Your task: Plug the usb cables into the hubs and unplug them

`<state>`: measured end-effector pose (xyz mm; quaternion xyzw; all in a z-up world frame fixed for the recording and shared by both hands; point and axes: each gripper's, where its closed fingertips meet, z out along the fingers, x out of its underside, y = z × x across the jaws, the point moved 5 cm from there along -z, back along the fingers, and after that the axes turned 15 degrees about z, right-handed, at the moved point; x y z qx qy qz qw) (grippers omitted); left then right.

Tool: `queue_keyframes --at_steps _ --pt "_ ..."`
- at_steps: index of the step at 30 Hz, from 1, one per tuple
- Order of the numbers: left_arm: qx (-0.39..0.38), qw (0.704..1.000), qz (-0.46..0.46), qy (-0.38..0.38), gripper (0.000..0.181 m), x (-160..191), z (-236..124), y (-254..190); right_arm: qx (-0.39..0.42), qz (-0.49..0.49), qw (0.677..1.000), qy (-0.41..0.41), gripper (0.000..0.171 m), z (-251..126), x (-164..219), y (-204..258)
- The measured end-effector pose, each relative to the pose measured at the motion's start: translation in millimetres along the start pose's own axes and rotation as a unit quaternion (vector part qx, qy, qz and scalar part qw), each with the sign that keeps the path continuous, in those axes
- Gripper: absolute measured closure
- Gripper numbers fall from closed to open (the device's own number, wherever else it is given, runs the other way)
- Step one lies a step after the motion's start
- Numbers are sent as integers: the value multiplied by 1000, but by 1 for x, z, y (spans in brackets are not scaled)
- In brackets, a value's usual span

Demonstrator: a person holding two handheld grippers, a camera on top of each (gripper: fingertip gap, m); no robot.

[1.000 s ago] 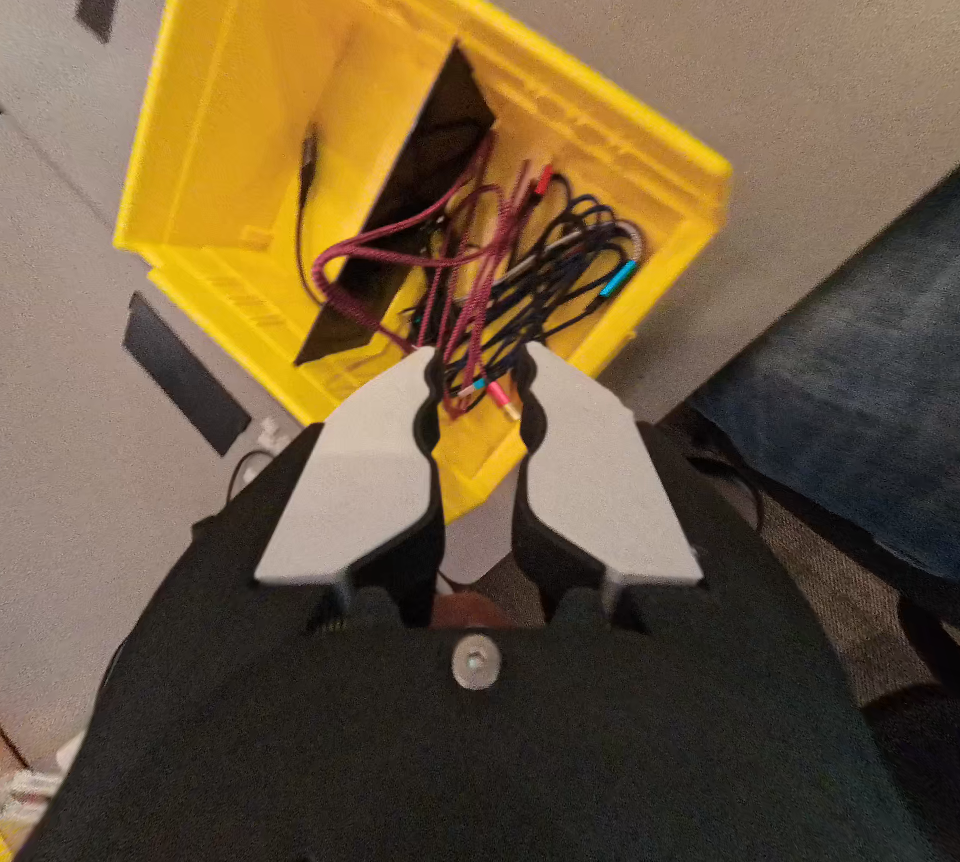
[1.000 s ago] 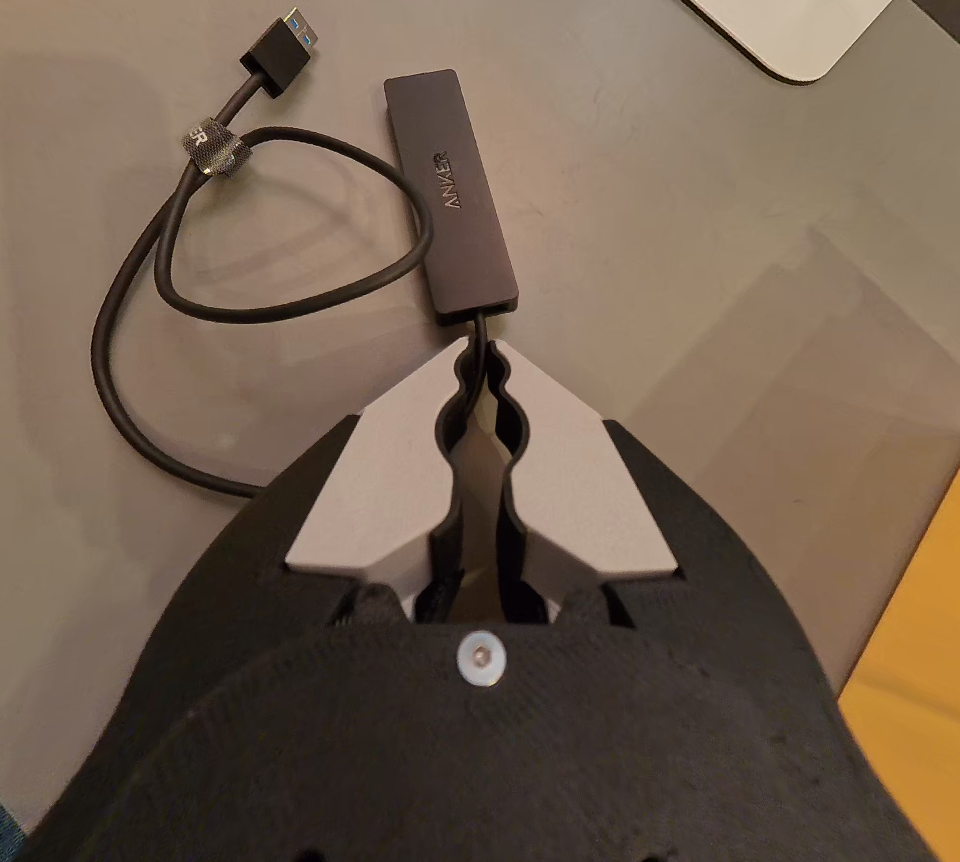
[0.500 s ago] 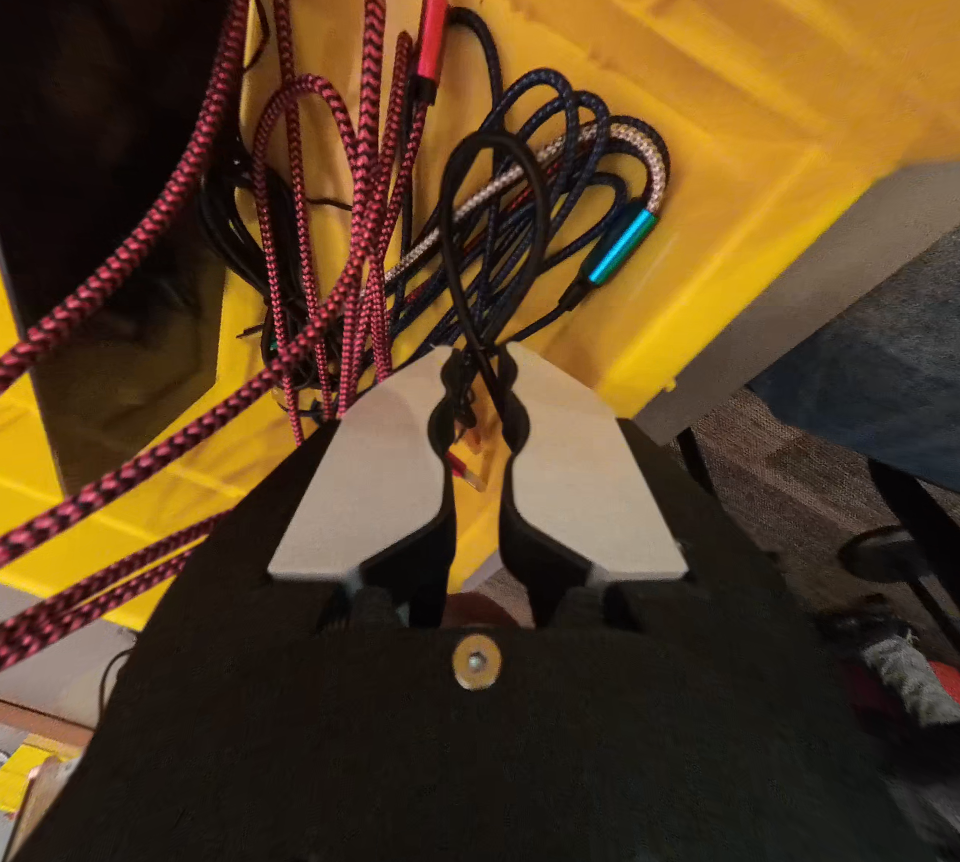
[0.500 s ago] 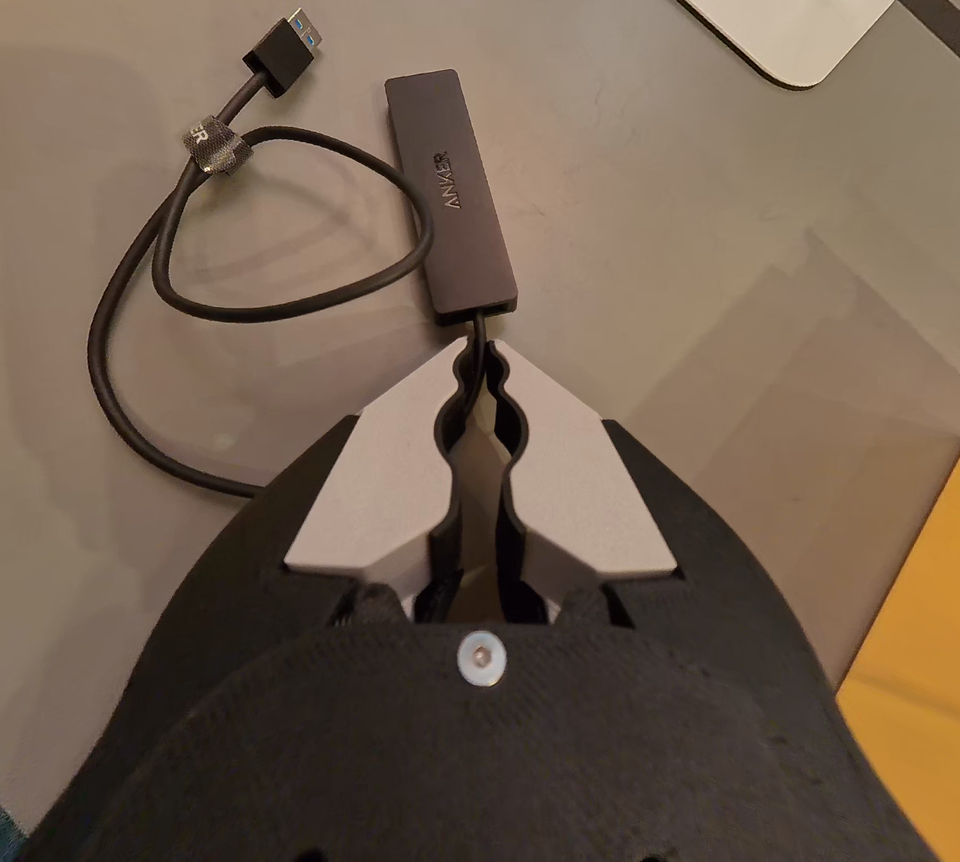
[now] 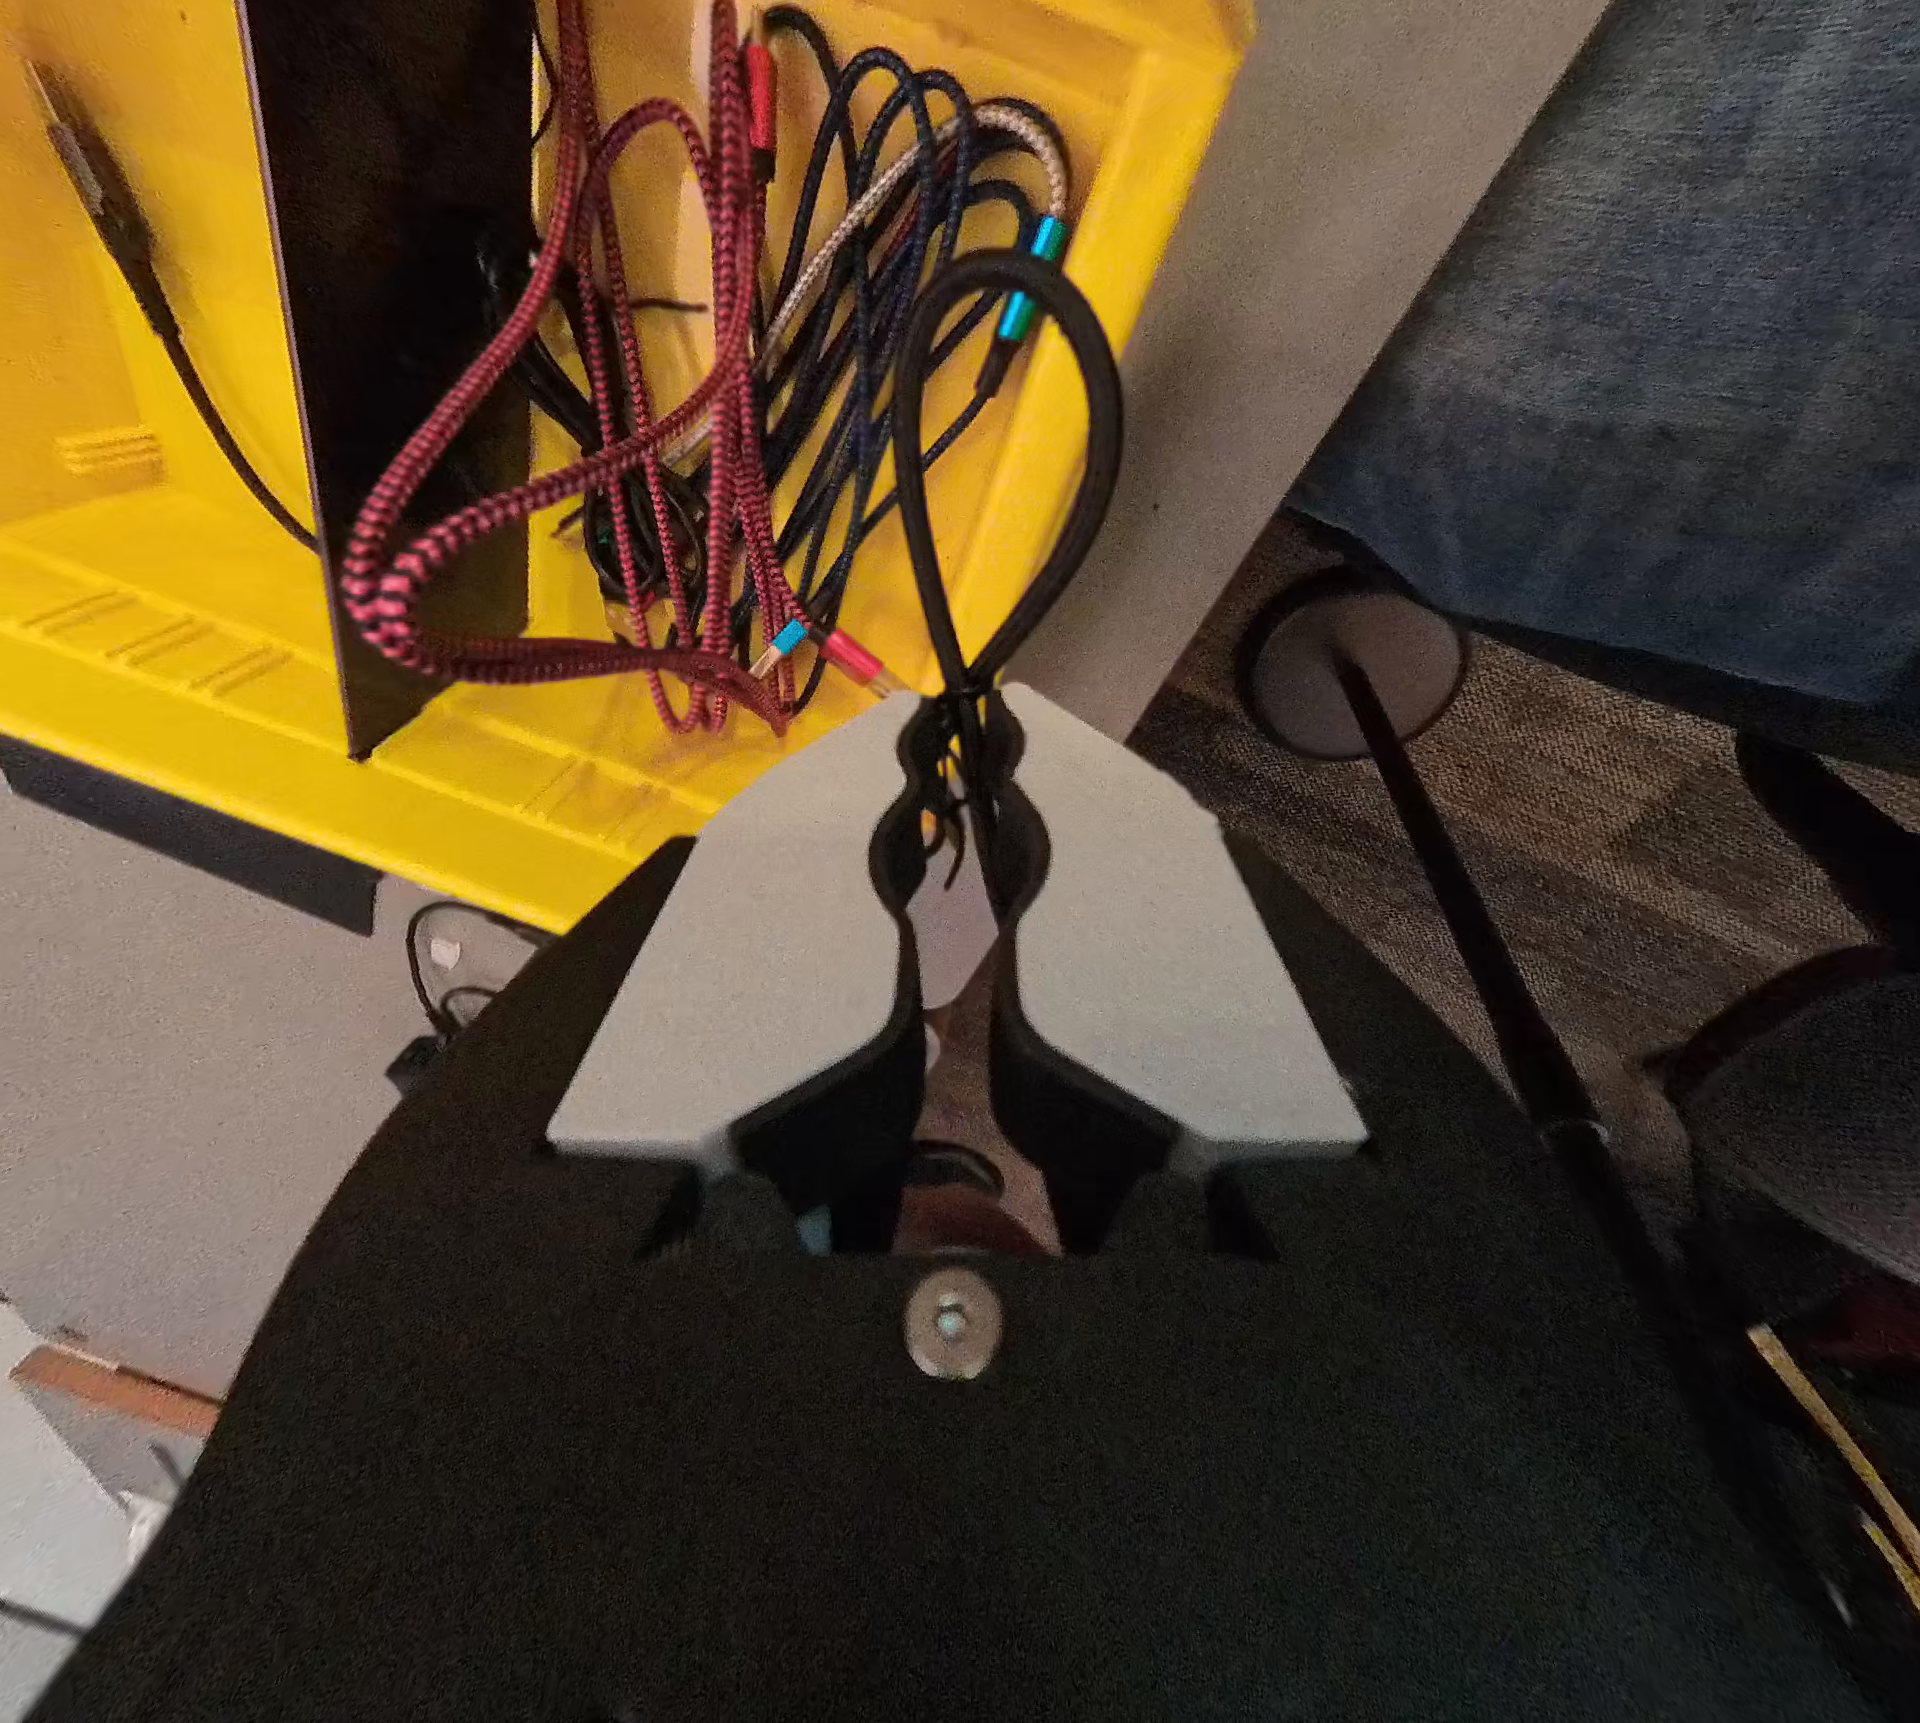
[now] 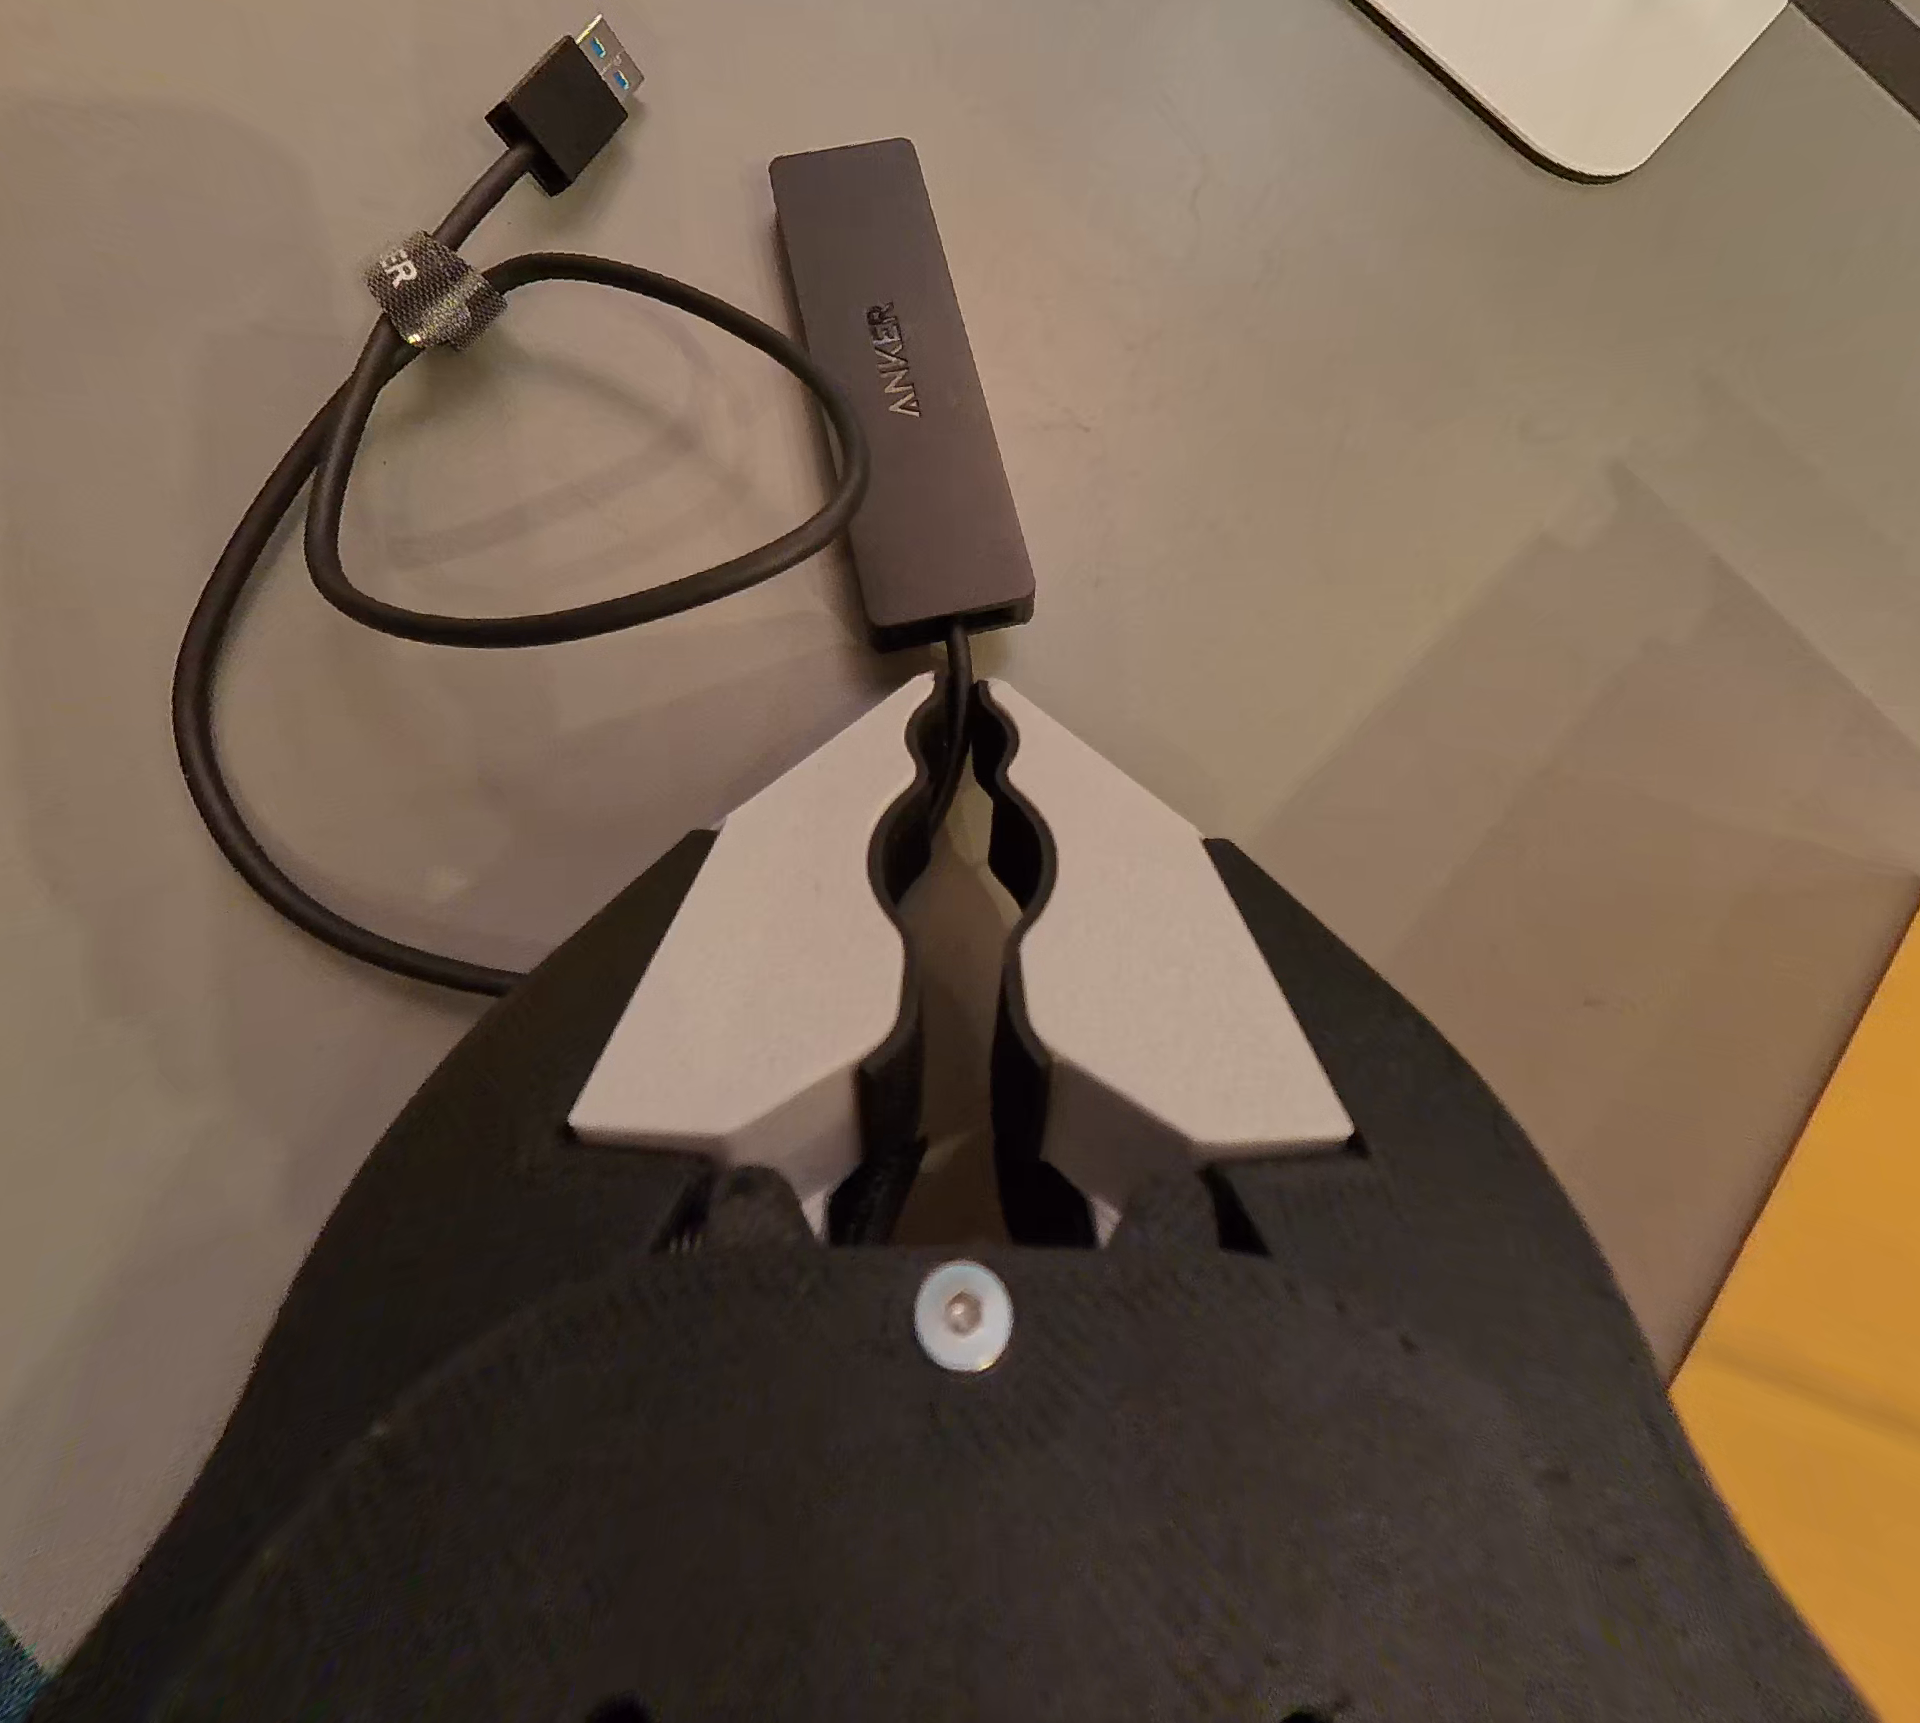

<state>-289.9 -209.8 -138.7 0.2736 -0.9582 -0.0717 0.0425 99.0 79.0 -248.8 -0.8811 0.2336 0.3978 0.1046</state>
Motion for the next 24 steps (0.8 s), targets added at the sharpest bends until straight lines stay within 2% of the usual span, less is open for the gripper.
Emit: queue_keyframes --at_steps 7,15,24 --pt "-52 991 -14 -120 174 -33 -31 -4 -6 7 1000 2 170 0 0 0" --pt "-102 955 -26 -276 174 -119 -43 5 -41 48 998 5 160 -2 -1 -2" --pt "-120 918 -24 -378 174 -198 -42 32 -22 60 998 -20 156 -25 2 -12"
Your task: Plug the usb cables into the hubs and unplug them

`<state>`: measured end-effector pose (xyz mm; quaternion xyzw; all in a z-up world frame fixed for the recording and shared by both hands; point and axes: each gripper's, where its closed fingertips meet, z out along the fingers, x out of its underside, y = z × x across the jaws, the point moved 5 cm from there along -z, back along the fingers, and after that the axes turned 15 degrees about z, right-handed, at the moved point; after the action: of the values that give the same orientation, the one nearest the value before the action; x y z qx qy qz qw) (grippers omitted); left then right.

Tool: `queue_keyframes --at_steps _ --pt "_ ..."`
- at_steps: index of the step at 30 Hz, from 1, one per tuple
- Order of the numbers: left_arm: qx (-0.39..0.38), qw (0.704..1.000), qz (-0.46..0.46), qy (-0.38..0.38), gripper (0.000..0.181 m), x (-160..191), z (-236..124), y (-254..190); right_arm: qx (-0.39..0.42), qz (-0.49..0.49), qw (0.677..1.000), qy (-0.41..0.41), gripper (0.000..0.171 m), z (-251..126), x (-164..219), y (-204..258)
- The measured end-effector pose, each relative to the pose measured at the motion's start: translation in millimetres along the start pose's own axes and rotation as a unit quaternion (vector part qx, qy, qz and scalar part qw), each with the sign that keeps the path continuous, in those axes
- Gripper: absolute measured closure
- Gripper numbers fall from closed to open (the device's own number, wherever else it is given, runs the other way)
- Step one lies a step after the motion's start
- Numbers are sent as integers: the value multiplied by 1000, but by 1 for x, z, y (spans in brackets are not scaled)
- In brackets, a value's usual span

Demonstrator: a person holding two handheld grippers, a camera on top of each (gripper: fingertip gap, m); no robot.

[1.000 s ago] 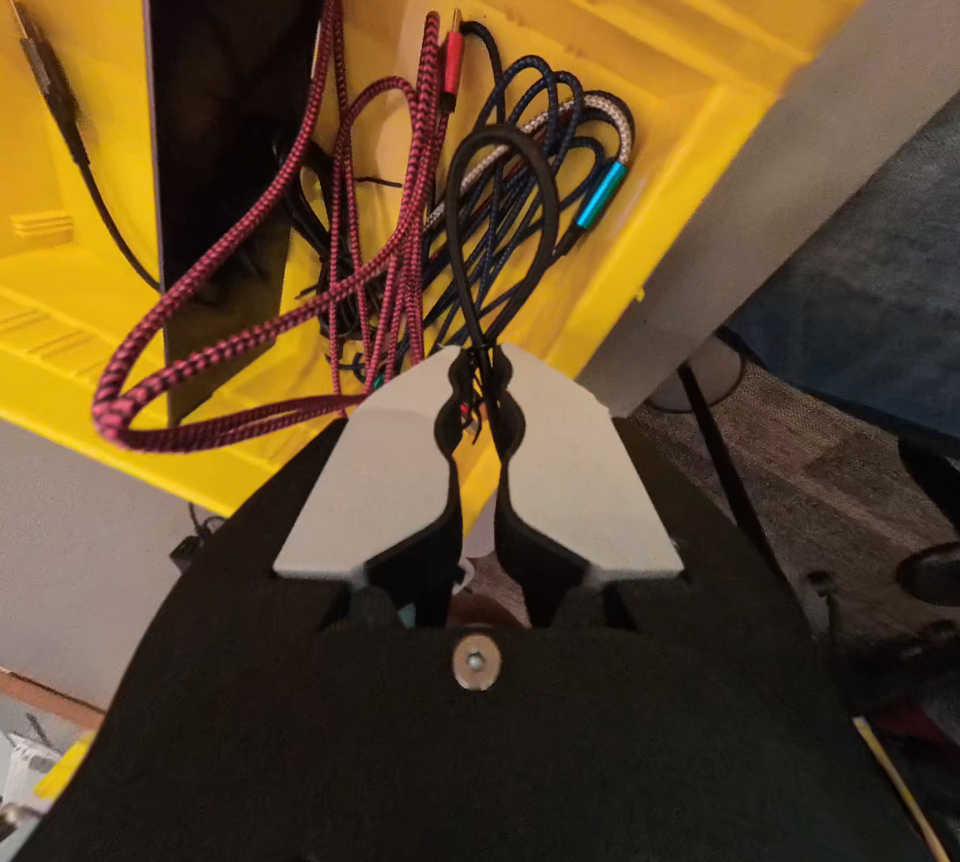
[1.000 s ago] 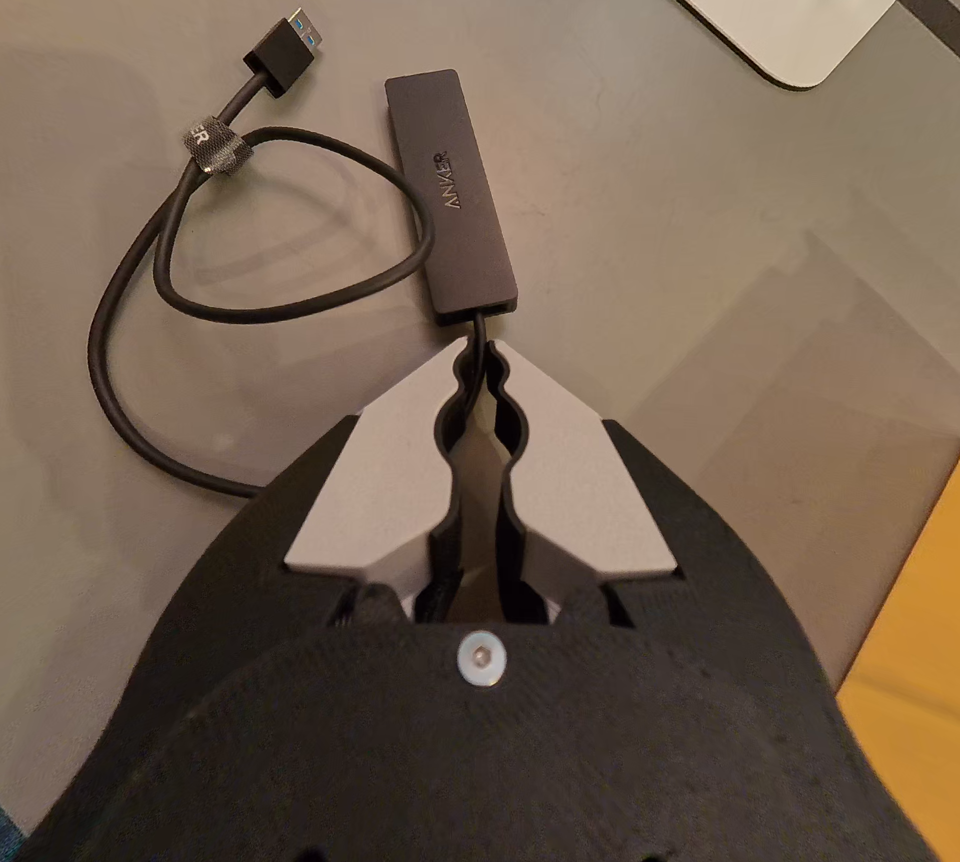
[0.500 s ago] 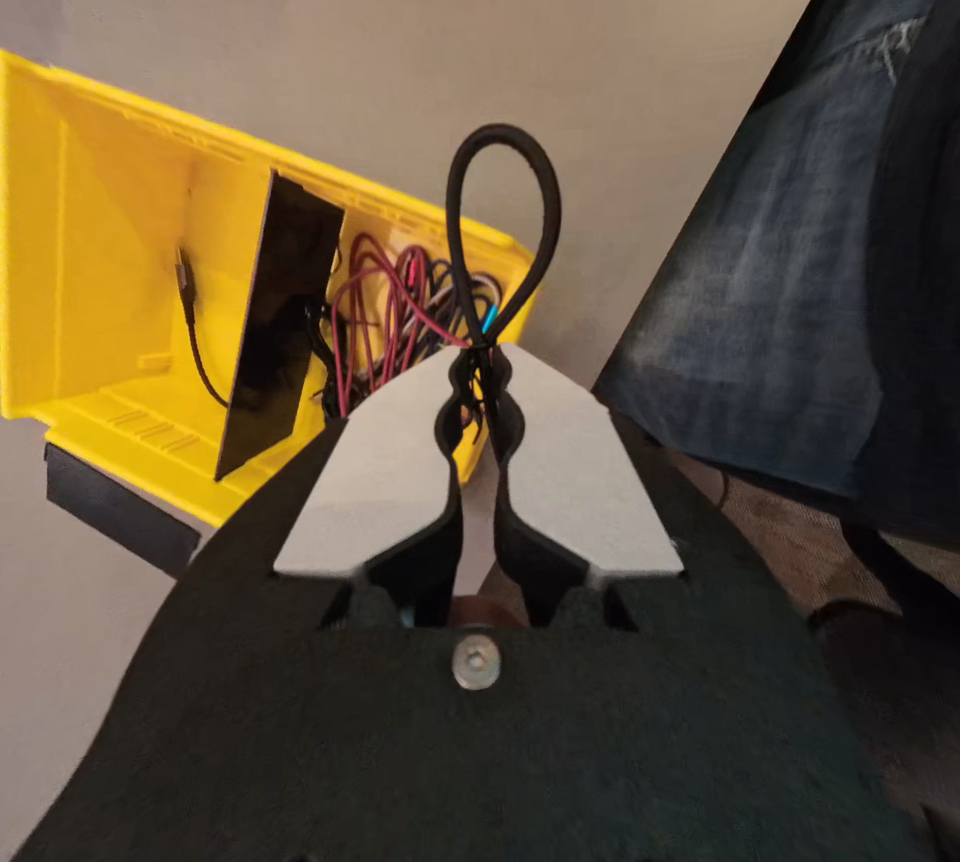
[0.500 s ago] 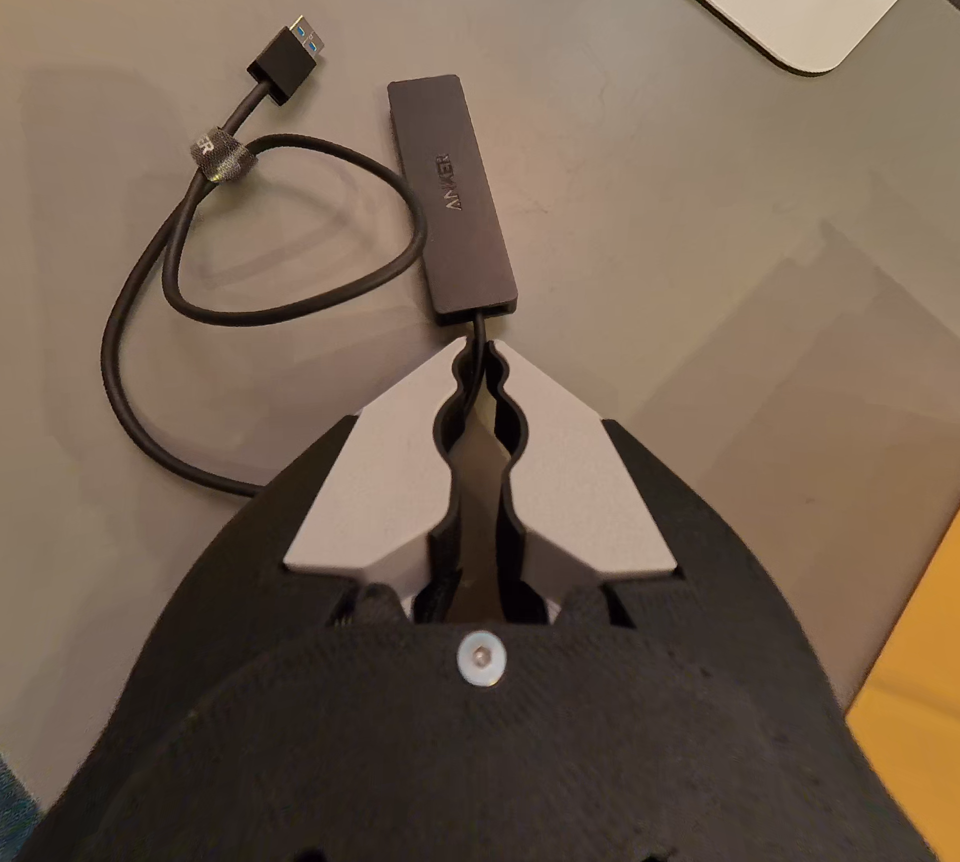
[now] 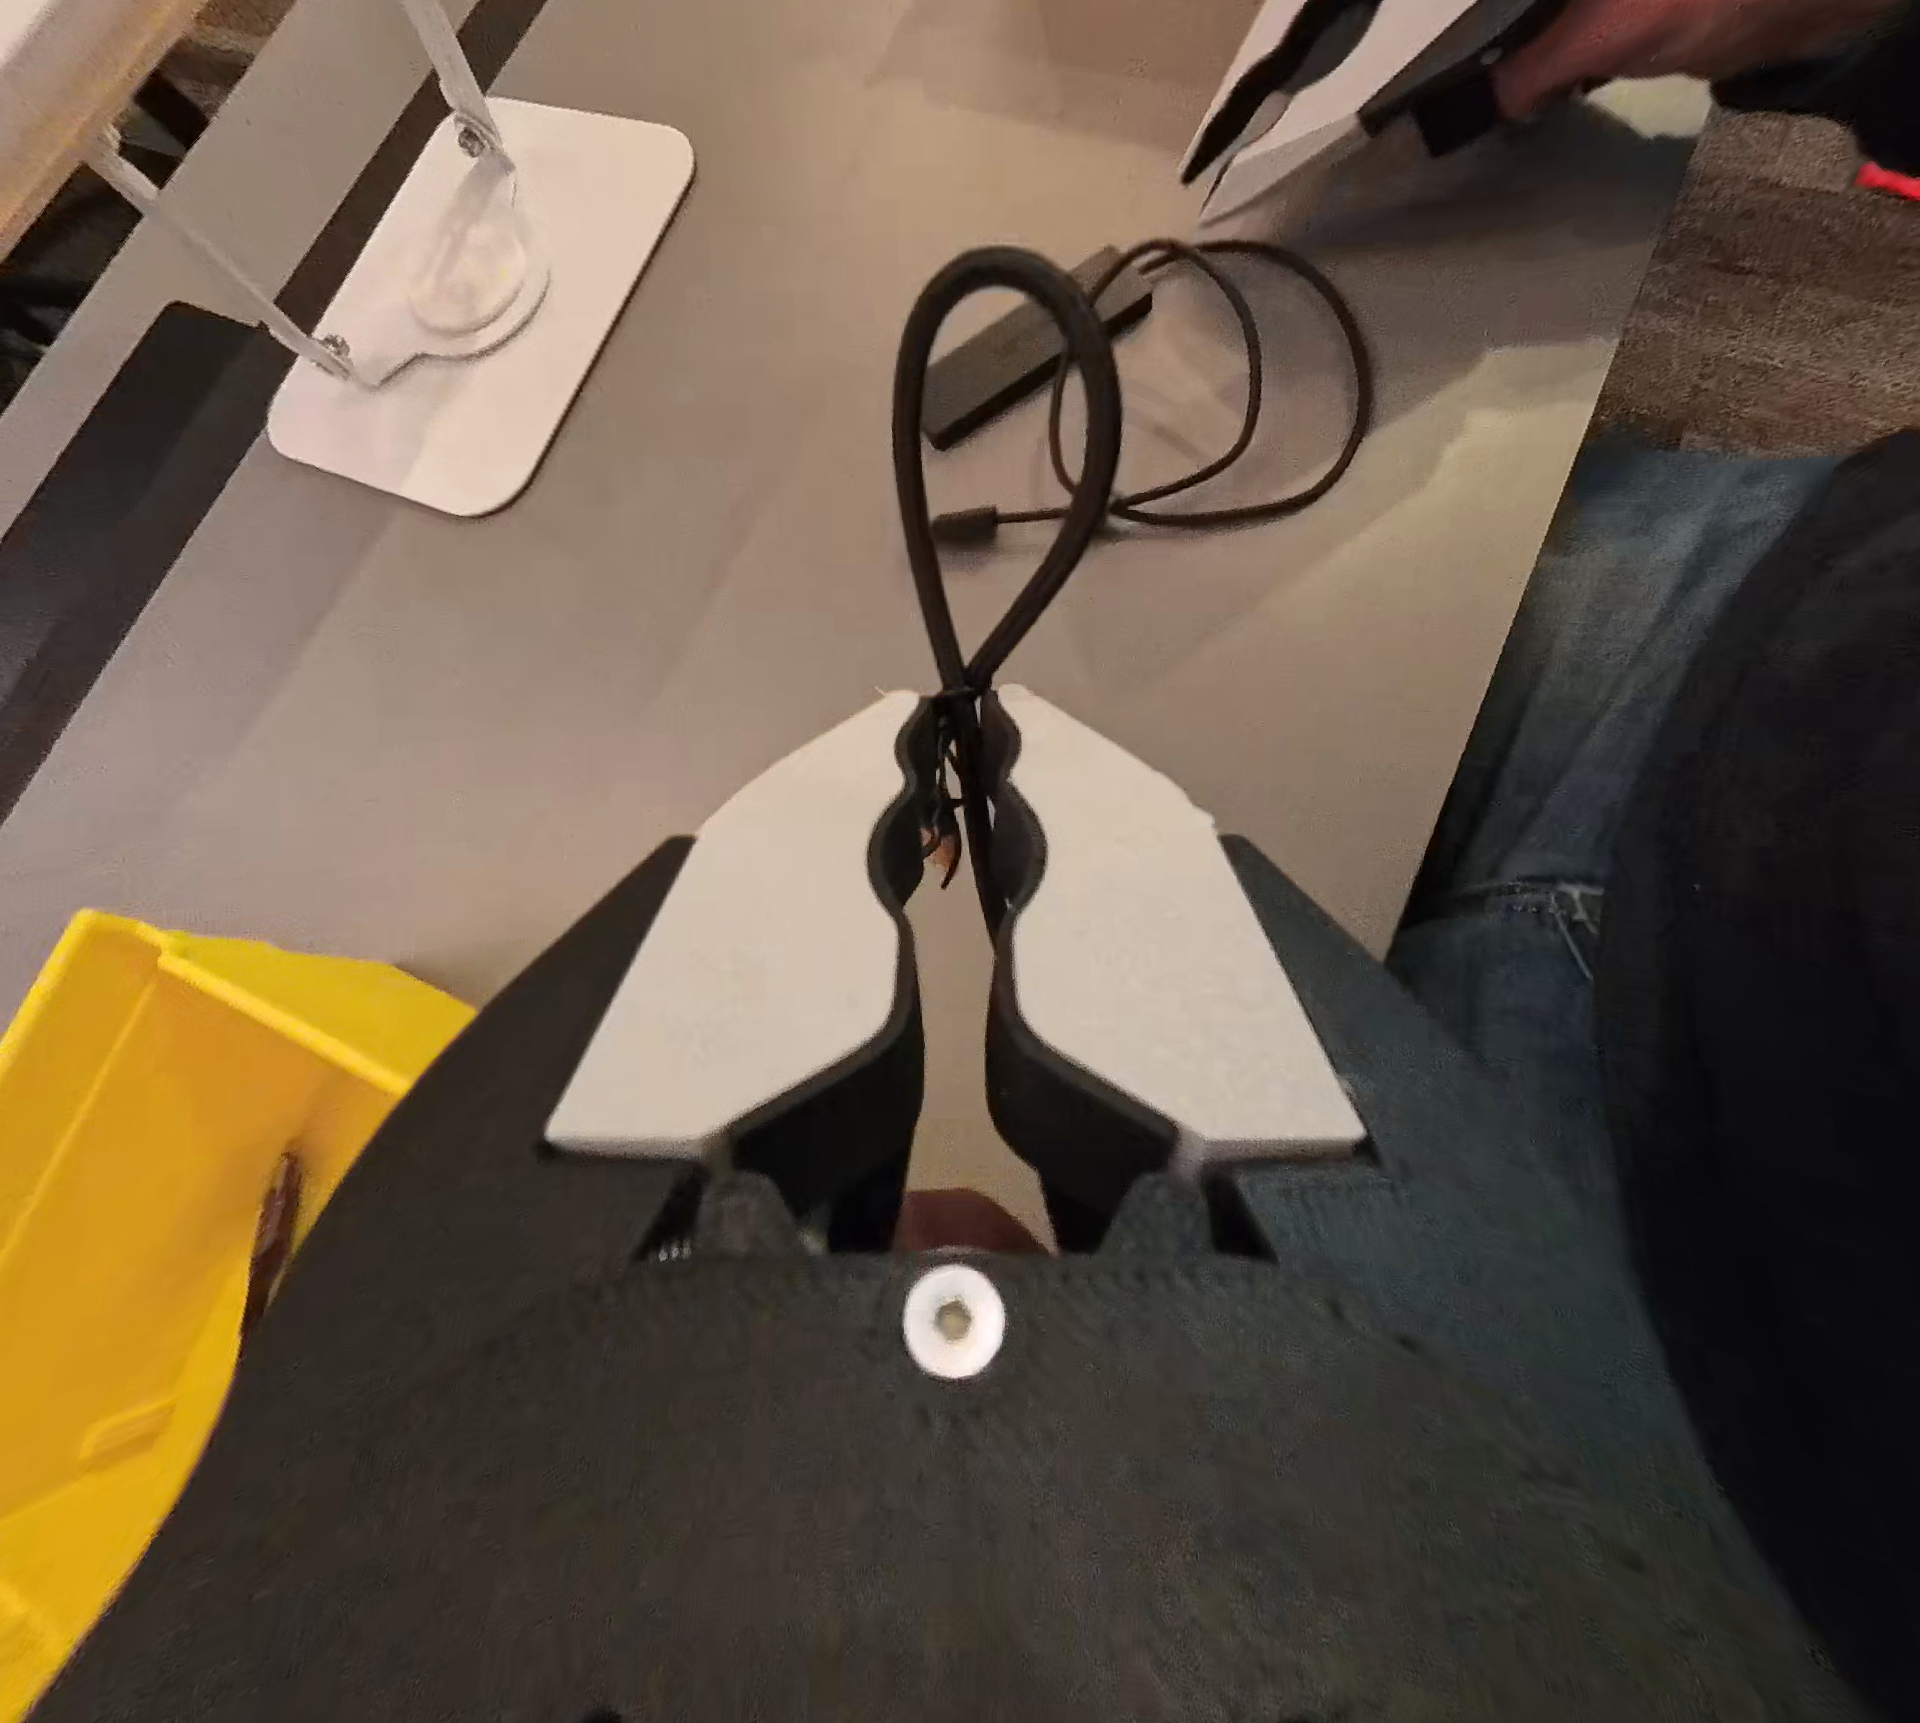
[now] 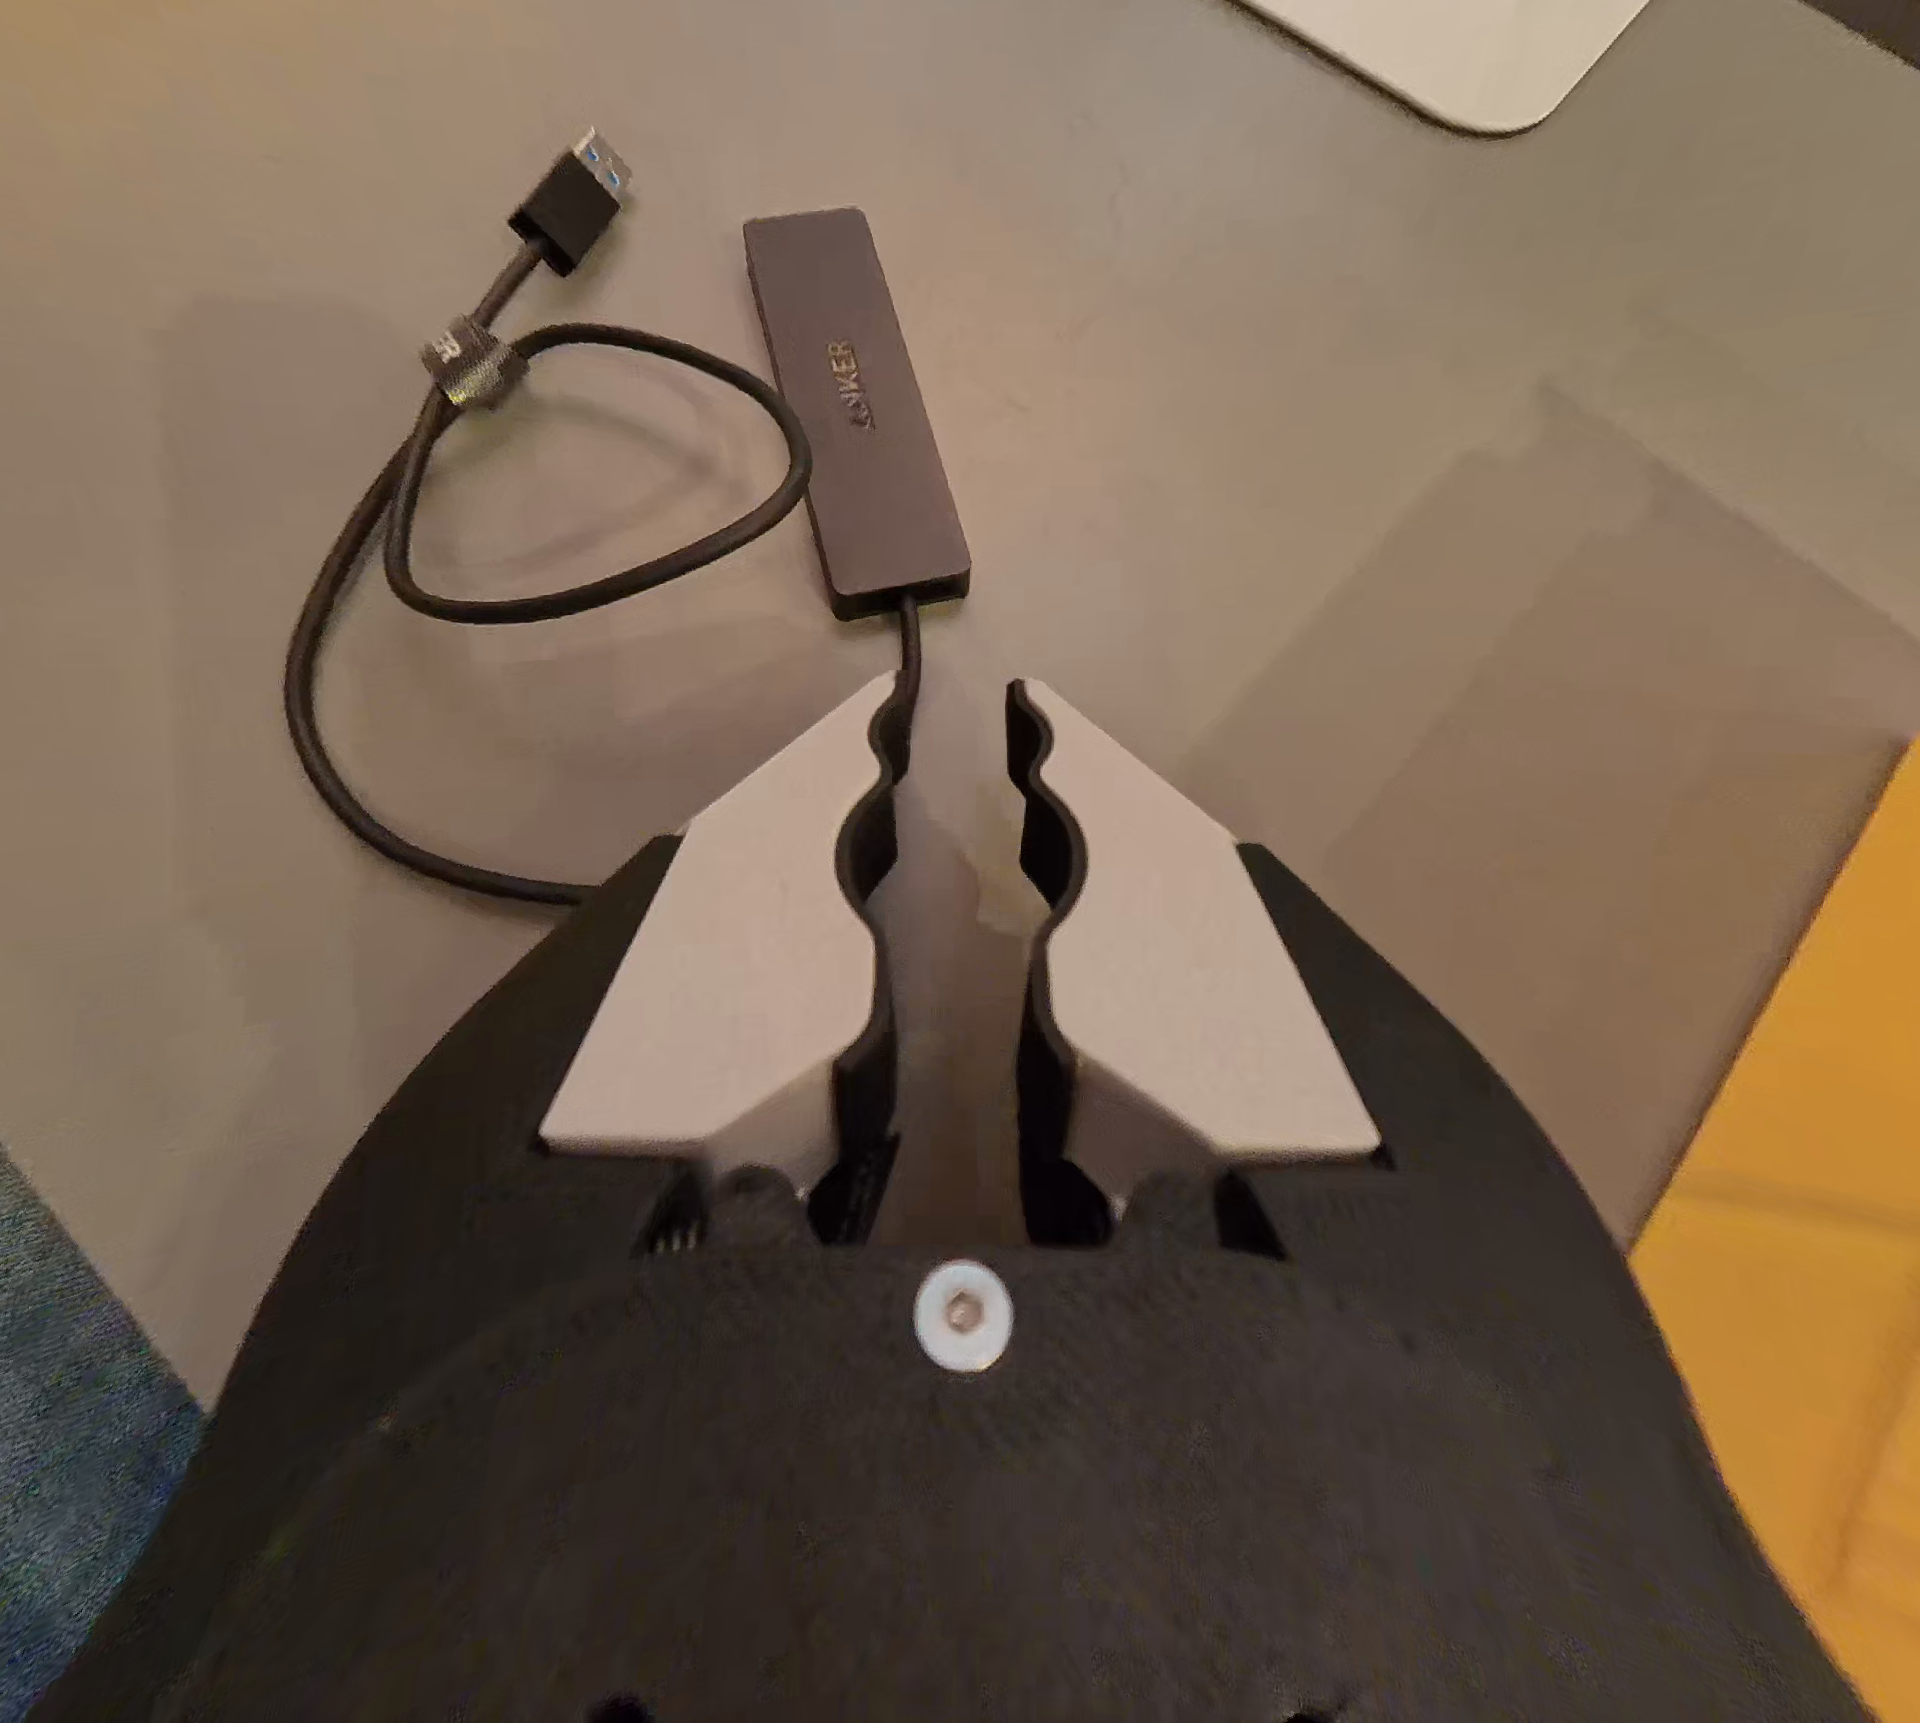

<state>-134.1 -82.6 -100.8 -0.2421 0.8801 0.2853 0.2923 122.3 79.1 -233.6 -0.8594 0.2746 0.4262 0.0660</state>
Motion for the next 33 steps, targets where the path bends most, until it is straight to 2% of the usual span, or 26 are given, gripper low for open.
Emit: queue_keyframes --at_steps 7,9,11,15,19,21,24,25,26,27,29,31,33 --pt "30 991 -56 -121 174 -30 21 22 35 -29 995 -87 159 -35 -34 2" --pt "44 983 -76 -158 174 -39 24 28 23 -44 992 -119 159 -45 -50 11" --pt "68 971 -97 -208 174 -50 26 30 -25 -55 986 -154 159 -54 -67 30" --pt "98 952 -118 -264 174 -65 35 32 -175 -38 966 -185 152 -62 -100 76" --pt "121 932 -146 -310 174 -77 43 30 -253 -38 951 -176 138 -48 -120 102" --pt "130 920 -157 -336 174 -84 44 27 -281 -45 948 -140 126 -32 -120 112" --pt "148 905 -155 -368 174 -92 47 20 -350 -36 928 -121 128 -21 -122 130" --pt "152 903 -152 -372 174 -93 48 18 -374 -29 919 -119 139 -20 -123 135" --pt "152 903 -151 -373 174 -94 52 16 -400 -25 908 -120 158 -23 -125 139" --pt "152 901 -153 -377 174 -95 53 15 -415 -20 902 -122 165 -24 -126 141" --pt "146 896 -158 -388 174 -95 55 17 -406 -12 906 -123 165 -22 -128 141" --pt "123 906 -151 -377 172 -93 57 19 -366 -15 921 -132 166 -19 -129 135" --pt "83 915 -150 -366 160 -90 57 24 -296 -33 942 -153 166 -17 -132 124"
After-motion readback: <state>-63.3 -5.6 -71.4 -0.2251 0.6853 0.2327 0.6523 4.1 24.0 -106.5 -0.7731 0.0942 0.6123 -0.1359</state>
